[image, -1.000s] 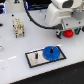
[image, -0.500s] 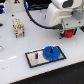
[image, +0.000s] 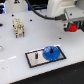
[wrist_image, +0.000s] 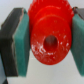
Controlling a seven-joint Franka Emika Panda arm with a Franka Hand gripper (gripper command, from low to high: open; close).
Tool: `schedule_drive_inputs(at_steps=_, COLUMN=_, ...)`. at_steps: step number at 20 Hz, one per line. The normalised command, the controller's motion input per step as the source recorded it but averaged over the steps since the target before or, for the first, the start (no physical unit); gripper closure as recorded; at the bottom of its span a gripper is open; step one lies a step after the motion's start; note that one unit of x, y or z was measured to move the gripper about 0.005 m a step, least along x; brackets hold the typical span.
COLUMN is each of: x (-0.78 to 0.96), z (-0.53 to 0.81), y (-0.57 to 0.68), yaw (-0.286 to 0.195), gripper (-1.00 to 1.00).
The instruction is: Insert the blue gear onto the right peg, followed by the red gear
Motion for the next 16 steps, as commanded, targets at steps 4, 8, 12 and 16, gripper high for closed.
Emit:
schedule_drive_inputs(at_steps=4, x=0.49, z=0.54, y=-0.44, yaw=0.000, gripper=1.00)
schedule_drive_inputs(at_steps=8, x=0.51, z=0.46, y=-0.47, yaw=0.000, gripper=1.00)
schedule_drive_inputs(at_steps=12, x=0.57, z=0.45, y=-0.35, yaw=0.000, gripper=1.00)
schedule_drive_inputs(at_steps=16, x=0.64, z=0.40, y=-0.30, yaw=0.000, gripper=1.00)
